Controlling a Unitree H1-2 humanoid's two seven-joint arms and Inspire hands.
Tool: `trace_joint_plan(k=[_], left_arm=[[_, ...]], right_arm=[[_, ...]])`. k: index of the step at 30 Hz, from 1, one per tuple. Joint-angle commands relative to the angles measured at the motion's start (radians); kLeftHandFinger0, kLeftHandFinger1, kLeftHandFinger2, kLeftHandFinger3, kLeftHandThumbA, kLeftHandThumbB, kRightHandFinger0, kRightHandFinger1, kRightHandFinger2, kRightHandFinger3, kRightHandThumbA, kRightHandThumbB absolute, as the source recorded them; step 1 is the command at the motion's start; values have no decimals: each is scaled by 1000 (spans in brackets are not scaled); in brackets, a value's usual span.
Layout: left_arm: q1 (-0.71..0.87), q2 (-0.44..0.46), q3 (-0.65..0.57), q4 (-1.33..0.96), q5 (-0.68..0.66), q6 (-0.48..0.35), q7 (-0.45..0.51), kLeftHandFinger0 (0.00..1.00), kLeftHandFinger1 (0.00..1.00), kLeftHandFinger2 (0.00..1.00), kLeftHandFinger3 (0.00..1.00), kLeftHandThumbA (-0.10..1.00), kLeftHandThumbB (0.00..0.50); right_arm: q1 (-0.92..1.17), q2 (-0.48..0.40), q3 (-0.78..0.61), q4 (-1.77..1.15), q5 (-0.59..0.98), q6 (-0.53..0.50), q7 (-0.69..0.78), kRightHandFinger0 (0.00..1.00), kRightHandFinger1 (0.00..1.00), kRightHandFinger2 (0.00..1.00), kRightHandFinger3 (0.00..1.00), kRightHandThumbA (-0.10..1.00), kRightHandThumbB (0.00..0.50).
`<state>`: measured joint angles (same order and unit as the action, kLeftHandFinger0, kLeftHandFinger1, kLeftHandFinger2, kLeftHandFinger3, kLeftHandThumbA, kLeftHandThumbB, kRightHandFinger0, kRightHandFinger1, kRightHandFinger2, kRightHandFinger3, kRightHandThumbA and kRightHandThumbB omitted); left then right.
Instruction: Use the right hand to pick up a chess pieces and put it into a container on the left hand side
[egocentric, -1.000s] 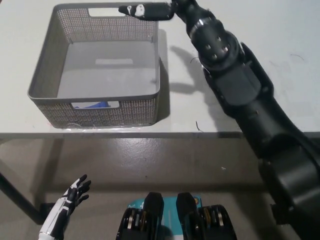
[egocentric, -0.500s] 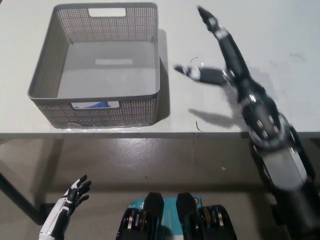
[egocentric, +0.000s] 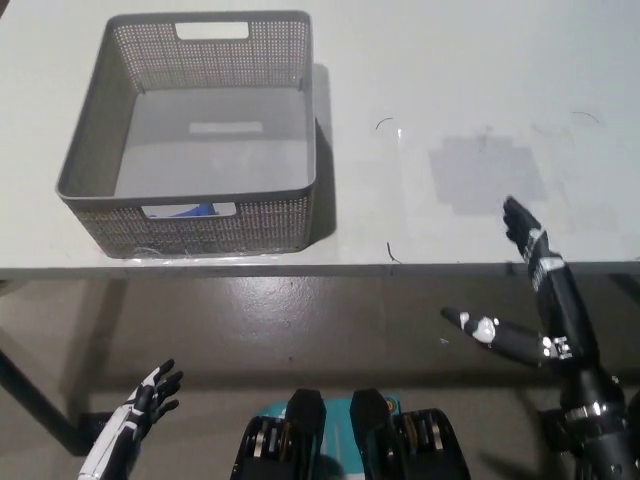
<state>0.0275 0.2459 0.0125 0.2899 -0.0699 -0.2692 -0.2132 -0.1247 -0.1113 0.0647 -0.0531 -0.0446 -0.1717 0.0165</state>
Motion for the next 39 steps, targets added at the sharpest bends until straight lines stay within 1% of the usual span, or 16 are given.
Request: trace_joint_plan(k=[1,2,3,6,9,12,13,18,19,22,24,26,29,34,36,39], left_arm=[[20,12,7,-32,-27,-3,-20,1000,1000,1000,1000,1000,244],[20,12,8,-33,-31,2,-22,1000,1000,1000,1000,1000,246],[26,9,7,-30,-23,-7,-18,1000,1000,1000,1000,1000,227],[17,11,5,-12,-14,-25,-17,1000,1000,1000,1000,1000,234],[15,18,9,-10,-15,-23,-19,1000,1000,1000,1000,1000,231],[16,16,10,-13,-15,-11,-18,1000,1000,1000,1000,1000,216],[12,14,10,-8,-14,-14,-15,1000,1000,1000,1000,1000,217],[-5,11,17,11,-15,-26,-8,1000,1000,1000,1000,1000,219],[-8,13,17,13,-11,-28,-6,1000,1000,1000,1000,1000,235],[-10,15,21,12,-19,-21,-11,1000,1000,1000,1000,1000,228],[-11,13,23,15,-21,-18,-9,1000,1000,1000,1000,1000,227],[-15,11,23,22,-12,-27,-3,1000,1000,1000,1000,1000,231],[-18,9,22,19,-12,-25,-4,1000,1000,1000,1000,1000,211],[-28,8,22,31,-11,-22,-4,1000,1000,1000,1000,1000,219],[-27,7,22,29,-12,-21,-4,1000,1000,1000,1000,1000,216],[-27,7,24,30,-13,-19,-2,1000,1000,1000,1000,1000,211]], right_arm=[[17,24,-23,37,113,-113,31,1000,1000,1000,1000,1000,146],[29,38,-30,52,167,-104,46,1000,1000,1000,1000,955,149],[63,43,-30,81,163,-112,45,1000,1000,1000,1000,1000,148],[91,56,-36,140,191,-140,65,1000,1000,1000,1000,999,144],[120,73,-30,204,198,-177,81,1000,1000,1000,1000,977,160],[136,74,-24,279,151,-226,71,1000,1000,1000,1000,1000,140],[131,74,-26,297,148,-231,70,1000,1000,1000,1000,1000,147],[101,72,-27,365,147,-246,78,1000,1000,1000,1000,963,119],[94,73,-28,376,153,-247,83,1000,1000,1000,1000,964,117],[80,73,-28,407,160,-257,92,1000,1000,1000,1000,960,94],[74,72,-26,421,156,-270,92,1000,1000,1000,1000,965,93],[70,70,-27,429,151,-267,90,1000,1000,1000,1000,973,102],[61,67,-26,441,160,-269,99,1000,1000,1000,1000,968,103],[62,65,-26,415,157,-236,100,1000,1000,1000,1000,952,86],[60,62,-24,419,145,-229,95,1000,1000,1000,1000,959,101],[55,60,-23,421,151,-221,102,1000,1000,1000,1000,957,99]])
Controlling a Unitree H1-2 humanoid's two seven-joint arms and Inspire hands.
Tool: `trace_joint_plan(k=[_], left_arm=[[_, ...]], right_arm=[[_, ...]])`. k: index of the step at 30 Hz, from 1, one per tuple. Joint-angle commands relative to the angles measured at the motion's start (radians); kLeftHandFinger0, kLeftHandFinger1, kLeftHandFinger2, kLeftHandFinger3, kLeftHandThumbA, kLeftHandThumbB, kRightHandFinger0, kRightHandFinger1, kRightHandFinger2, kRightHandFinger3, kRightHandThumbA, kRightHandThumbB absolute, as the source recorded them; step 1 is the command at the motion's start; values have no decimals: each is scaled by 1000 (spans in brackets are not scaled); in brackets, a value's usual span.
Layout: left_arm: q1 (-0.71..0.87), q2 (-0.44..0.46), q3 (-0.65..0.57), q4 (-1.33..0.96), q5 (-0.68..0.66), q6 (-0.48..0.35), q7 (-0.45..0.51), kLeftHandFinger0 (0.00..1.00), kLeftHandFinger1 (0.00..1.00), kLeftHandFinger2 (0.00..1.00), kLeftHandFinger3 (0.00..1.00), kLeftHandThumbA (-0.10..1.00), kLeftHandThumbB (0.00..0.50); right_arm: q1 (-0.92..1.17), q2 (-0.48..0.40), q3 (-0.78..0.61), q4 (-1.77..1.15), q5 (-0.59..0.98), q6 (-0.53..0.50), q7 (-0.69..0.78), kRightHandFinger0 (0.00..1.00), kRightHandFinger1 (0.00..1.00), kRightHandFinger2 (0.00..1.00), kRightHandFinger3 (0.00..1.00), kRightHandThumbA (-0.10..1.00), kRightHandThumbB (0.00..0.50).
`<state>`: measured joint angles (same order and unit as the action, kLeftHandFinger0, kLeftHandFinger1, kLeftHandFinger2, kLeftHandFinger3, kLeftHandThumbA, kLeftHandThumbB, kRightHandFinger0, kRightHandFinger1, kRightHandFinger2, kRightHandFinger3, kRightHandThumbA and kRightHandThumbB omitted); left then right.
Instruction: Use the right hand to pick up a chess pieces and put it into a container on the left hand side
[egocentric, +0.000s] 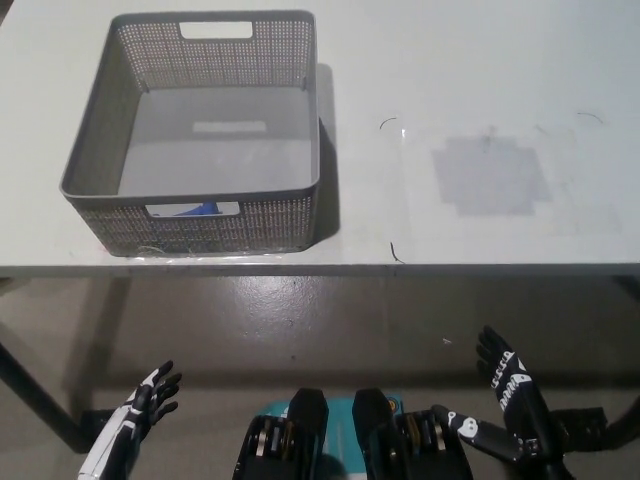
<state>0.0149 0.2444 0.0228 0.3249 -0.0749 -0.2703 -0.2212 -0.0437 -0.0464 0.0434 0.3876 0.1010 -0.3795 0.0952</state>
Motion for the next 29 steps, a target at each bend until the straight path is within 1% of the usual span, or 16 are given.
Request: trace_joint_plan(k=[1,3,6,8,14,15,16,17,22,24,27,29], left_arm=[[-13,7,14,-9,-6,-17,9,1000,1000,1000,1000,1000,220],[-14,9,15,-18,-6,-5,9,1000,1000,1000,1000,1000,218],[-23,8,16,-5,-8,-17,8,1000,1000,1000,1000,1000,207],[-26,10,16,-4,-2,-16,11,1000,1000,1000,1000,1000,221],[-30,11,15,-2,-8,-13,3,1000,1000,1000,1000,1000,222],[-36,12,17,-1,-8,-11,4,1000,1000,1000,1000,1000,223],[-38,13,17,0,-9,-11,4,1000,1000,1000,1000,1000,224],[-39,12,16,3,-12,-10,0,1000,1000,1000,1000,1000,223],[-35,10,16,9,-11,-21,0,1000,1000,1000,1000,1000,211],[-31,9,17,4,-13,-17,1,1000,1000,1000,1000,1000,200],[-30,8,18,-4,-16,-7,1,1000,1000,1000,1000,1000,224],[-30,8,18,-4,-19,-4,-1,1000,1000,1000,1000,1000,224]], right_arm=[[-28,-6,0,-20,4,-4,24,1000,1000,1000,1000,961,95],[-34,-4,0,-18,0,1,21,1000,1000,1000,1000,966,83],[-41,-2,-1,-15,3,7,21,1000,1000,1000,1000,957,74],[-44,-2,0,-10,2,3,23,1000,1000,1000,1000,958,58],[-53,-5,1,0,-3,2,24,1000,1000,1000,1000,961,60],[-62,-5,0,10,-3,0,24,1000,1000,1000,1000,964,75],[-65,-5,0,14,-3,-1,24,1000,1000,1000,1000,965,79],[-64,-6,-1,16,-5,-6,23,1000,1000,1000,1000,963,102],[-61,-9,4,22,-23,-10,17,1000,1000,1000,1000,976,135],[-61,-11,6,27,-28,-15,17,1000,1000,1000,1000,975,130],[-64,-9,4,31,-34,-15,10,1000,1000,1000,1000,970,147],[-64,-9,4,29,-38,-13,8,1000,1000,1000,1000,971,147]])
